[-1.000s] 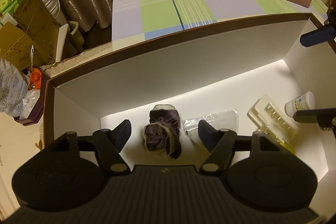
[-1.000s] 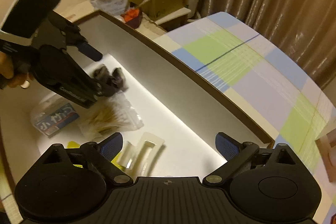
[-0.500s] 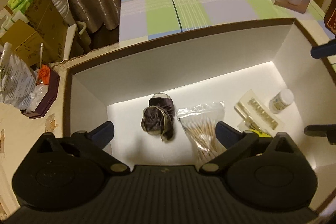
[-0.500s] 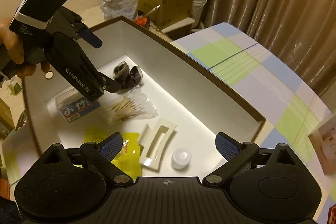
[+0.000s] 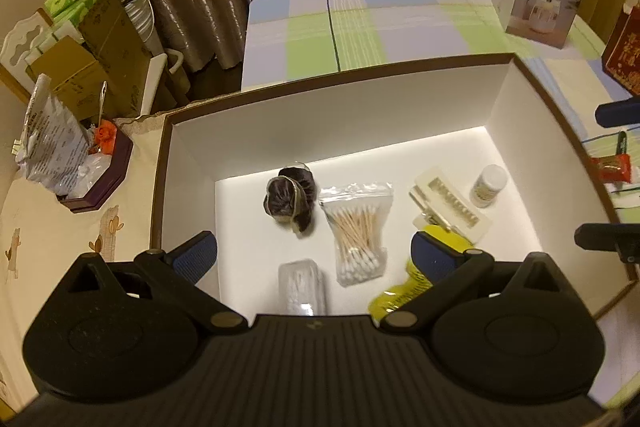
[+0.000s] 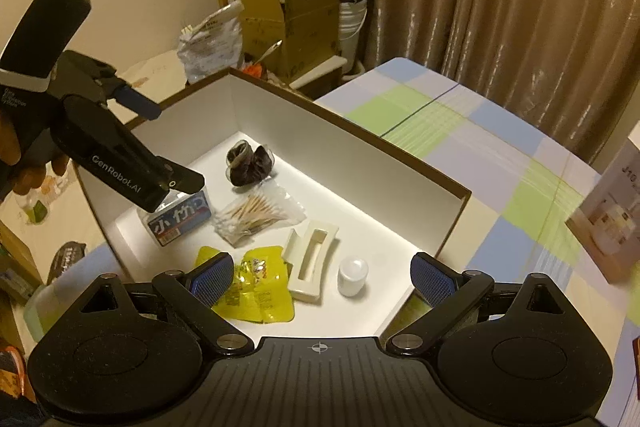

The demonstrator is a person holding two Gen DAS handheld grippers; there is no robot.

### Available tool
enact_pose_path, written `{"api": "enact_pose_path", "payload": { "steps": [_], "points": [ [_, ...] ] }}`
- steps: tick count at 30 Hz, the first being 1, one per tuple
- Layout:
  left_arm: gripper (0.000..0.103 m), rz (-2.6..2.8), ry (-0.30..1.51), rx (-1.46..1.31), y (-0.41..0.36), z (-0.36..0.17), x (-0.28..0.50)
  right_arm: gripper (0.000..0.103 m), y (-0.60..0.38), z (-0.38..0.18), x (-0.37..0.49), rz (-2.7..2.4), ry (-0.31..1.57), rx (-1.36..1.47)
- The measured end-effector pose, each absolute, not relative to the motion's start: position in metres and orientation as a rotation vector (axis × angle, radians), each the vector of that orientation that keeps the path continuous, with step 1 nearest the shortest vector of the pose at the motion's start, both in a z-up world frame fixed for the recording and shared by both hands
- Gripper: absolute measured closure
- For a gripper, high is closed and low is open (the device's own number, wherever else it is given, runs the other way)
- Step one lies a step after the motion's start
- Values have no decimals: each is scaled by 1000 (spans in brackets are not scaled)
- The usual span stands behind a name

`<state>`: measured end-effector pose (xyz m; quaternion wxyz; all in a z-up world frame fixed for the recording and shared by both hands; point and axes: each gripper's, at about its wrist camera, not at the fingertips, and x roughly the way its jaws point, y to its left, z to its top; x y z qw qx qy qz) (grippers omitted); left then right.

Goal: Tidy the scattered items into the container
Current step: 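Withdraw both tools from the box toward the spoon and candy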

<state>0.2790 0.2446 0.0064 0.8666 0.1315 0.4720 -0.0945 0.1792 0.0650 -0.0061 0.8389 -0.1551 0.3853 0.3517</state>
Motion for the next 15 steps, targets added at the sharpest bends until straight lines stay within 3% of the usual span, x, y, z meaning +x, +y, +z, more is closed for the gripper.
{"api": "enact_pose_path", "payload": {
  "steps": [15],
  "points": [
    [1, -160, 915, 230, 231, 37, 197, 3, 28, 6, 121, 771, 780, -289]
  ]
}}
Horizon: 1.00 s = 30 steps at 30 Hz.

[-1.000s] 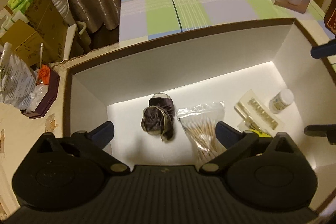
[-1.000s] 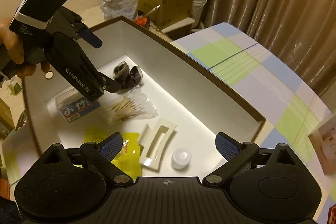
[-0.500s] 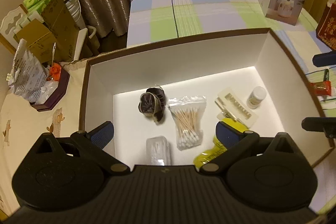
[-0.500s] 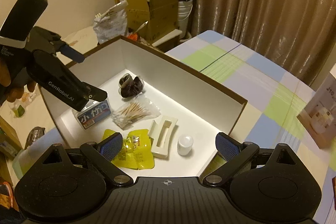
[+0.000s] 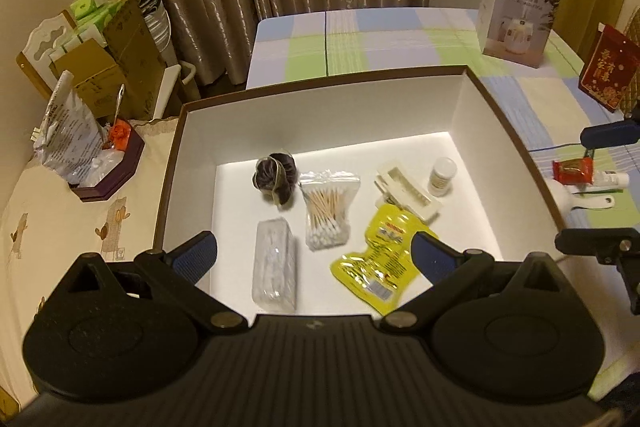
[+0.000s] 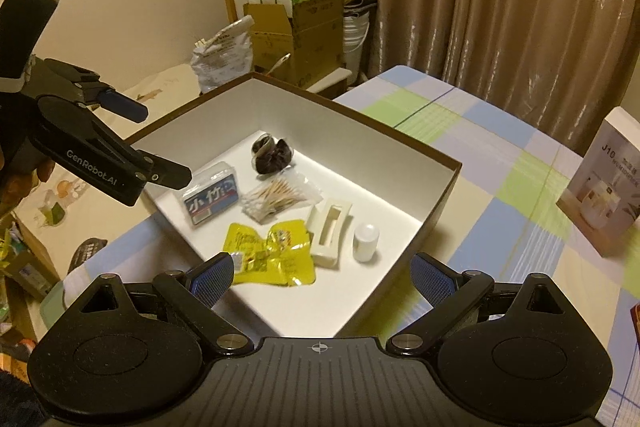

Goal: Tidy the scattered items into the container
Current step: 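Withdraw both tools from the box toward the spoon and candy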

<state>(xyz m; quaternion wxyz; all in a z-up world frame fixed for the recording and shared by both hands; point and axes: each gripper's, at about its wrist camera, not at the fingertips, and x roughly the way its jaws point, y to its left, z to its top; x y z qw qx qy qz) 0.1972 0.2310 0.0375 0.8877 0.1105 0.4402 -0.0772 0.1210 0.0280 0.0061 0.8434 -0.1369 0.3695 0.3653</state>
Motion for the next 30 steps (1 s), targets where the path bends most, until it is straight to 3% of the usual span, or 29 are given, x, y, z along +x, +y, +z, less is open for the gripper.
{"api": "enact_pose_path", "payload": {
  "steps": [30],
  "points": [
    [1, -73, 994, 129, 175, 7, 78, 3, -52, -16, 44, 783, 830, -279]
  ]
}}
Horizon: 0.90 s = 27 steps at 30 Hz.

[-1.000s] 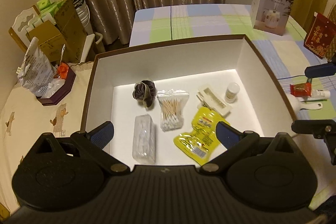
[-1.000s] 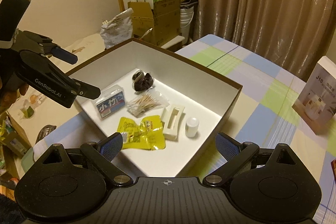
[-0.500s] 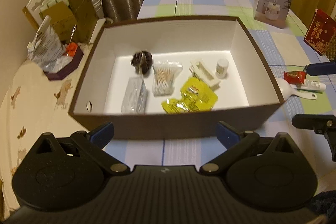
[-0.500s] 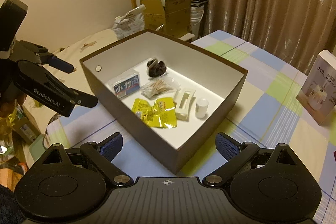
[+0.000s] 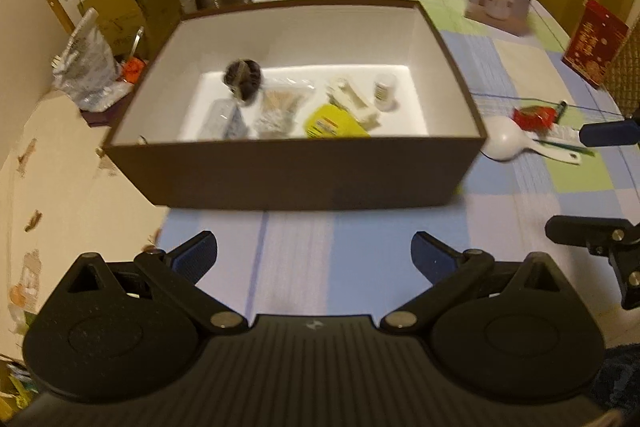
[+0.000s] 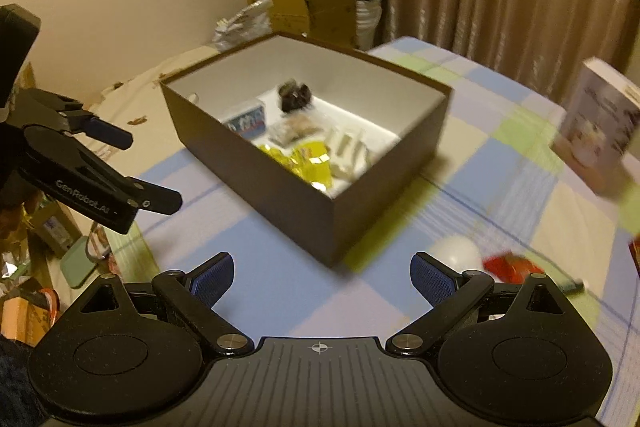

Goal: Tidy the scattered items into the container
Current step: 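Withdraw both tools from the box toward the spoon and candy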

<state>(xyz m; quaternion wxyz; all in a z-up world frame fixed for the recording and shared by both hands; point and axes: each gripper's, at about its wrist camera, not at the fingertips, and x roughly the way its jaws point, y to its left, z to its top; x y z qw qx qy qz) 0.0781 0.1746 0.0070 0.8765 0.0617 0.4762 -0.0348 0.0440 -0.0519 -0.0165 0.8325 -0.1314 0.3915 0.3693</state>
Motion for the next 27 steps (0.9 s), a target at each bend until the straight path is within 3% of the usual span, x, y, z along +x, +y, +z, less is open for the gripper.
{"api": "enact_pose_path", "payload": {
  "steps": [14, 27],
  "points": [
    [2, -262, 1009, 142, 95, -11, 77, 3, -157, -25, 38, 540, 907, -166],
    [11, -461, 994, 213, 16, -31, 93, 4, -239, -47, 41, 435, 892, -125]
  ]
}}
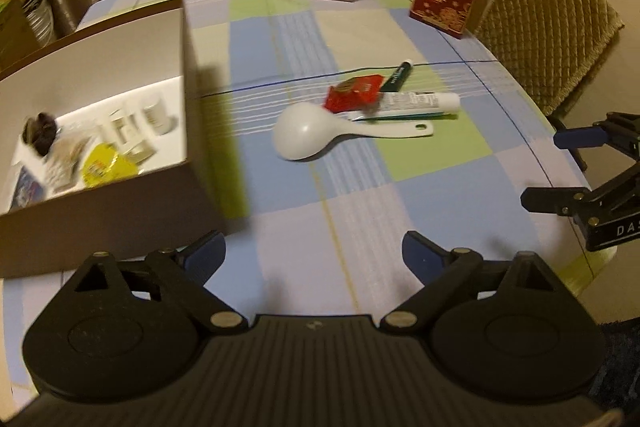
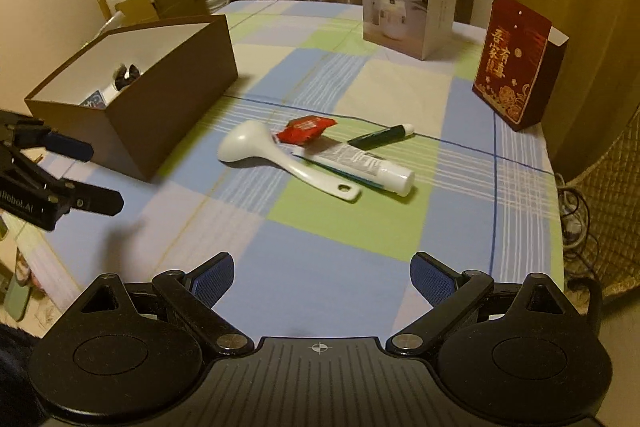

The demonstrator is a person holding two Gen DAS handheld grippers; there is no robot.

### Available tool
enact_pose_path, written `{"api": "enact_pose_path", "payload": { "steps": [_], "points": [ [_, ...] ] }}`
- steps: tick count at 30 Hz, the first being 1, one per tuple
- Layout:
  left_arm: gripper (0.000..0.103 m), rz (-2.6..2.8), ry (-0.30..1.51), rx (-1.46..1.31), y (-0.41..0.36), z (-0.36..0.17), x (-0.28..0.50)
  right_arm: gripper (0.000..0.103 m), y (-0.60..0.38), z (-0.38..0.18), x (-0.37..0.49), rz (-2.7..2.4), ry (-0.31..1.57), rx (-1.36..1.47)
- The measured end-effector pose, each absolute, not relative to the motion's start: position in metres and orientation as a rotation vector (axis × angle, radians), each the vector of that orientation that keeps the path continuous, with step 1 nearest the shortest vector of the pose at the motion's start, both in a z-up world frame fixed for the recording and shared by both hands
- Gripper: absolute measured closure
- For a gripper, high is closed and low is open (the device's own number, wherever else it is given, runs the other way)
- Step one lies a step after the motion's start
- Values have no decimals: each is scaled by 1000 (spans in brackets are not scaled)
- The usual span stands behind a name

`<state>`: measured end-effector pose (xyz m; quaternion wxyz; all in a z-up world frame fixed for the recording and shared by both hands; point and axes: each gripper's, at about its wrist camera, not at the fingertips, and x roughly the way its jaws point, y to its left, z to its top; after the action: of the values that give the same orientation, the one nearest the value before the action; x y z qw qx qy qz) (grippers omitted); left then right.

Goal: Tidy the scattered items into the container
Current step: 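Withdraw both tools from the box toward the spoon and candy, then grasp the white spoon handle with the right tool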

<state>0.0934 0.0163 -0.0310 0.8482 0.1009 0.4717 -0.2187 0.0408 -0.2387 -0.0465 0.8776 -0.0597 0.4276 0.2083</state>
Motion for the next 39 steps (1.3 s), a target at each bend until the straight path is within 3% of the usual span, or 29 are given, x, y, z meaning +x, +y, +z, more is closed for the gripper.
{"api": "enact_pose_path", "payload": {
  "steps": [14, 17, 20, 23, 28, 30, 31, 39],
  "points": [
    [24, -526, 990, 290, -37, -58, 130, 4, -274, -80, 86, 469, 918, -142],
    [35, -520, 979, 347, -47, -69, 141, 4, -280, -85, 96, 473, 924, -151],
    [39, -514, 974, 399, -54, -79, 152, 4, -281, -87, 105, 504, 902, -181],
    [39, -509, 988, 419, -57, -84, 159, 32, -275, -92, 112, 592, 884, -225],
    [39, -504, 1013, 403, -52, -85, 163, 32, -259, -106, 122, 710, 853, -294],
    [39, -493, 1029, 392, -47, -87, 164, 48, -252, -110, 127, 755, 851, -324],
    [39, -487, 1037, 387, -45, -87, 164, 50, -247, -113, 129, 777, 851, -341],
    [39, -476, 1053, 365, -36, -86, 165, 51, -222, -126, 145, 840, 790, -458]
  ]
}}
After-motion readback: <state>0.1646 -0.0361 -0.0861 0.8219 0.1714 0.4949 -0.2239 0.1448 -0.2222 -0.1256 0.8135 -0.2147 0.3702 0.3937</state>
